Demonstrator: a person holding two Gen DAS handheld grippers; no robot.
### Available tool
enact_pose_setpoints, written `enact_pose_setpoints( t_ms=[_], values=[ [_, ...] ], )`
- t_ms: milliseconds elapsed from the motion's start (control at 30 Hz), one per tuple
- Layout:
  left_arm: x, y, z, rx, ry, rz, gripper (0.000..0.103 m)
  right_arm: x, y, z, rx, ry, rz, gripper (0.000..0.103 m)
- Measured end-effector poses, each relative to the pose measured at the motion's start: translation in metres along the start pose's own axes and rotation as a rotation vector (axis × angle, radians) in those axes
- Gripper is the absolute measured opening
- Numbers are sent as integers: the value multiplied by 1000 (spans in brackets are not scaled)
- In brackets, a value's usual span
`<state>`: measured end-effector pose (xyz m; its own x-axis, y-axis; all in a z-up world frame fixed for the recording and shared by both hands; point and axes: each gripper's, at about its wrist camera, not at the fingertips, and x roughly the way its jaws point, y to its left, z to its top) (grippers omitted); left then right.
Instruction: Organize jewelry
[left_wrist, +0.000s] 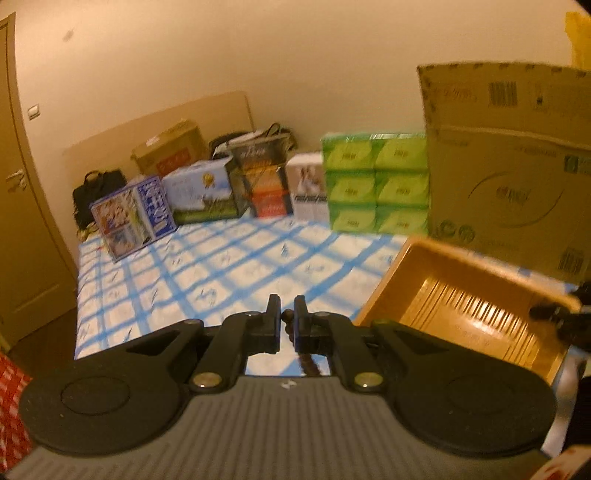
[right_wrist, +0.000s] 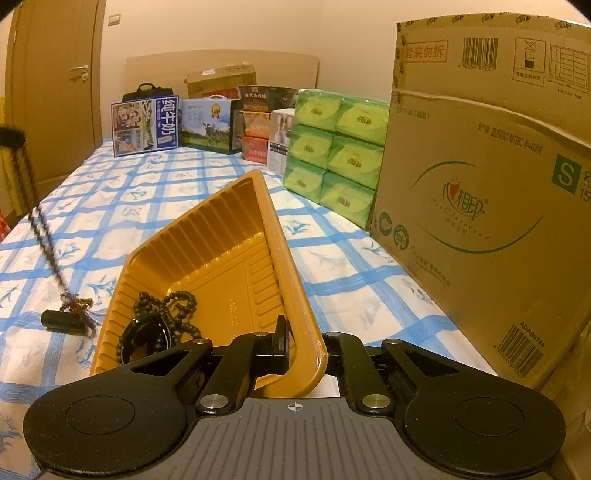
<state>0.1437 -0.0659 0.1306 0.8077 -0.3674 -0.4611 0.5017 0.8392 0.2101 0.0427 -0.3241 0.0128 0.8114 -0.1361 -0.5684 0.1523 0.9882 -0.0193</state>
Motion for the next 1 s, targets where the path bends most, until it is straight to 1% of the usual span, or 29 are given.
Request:
enact_pose_setpoints(
  t_ms=[67,300,467,600,767,1000],
  values=[
    [-1,-6,11,8,-19,-17,6,0,0,0,0,0,2,7],
    [-9,-36,50,22,-106,-115,6,-1,1,1,0,-3,2,7],
    [-8,-60,62,28,-119,-186,6,-2,3,1,3,-6,4,7],
    [5,-81,54,27,-78,-248,6,-2,2,0,6,-6,6,7],
    [29,-103,30,34,14,-308,6,-2,1,0,10,-4,8,7],
    [58,-115,1,54,117,-342,6,-1,2,-1,13,-2,7,7]
  ],
)
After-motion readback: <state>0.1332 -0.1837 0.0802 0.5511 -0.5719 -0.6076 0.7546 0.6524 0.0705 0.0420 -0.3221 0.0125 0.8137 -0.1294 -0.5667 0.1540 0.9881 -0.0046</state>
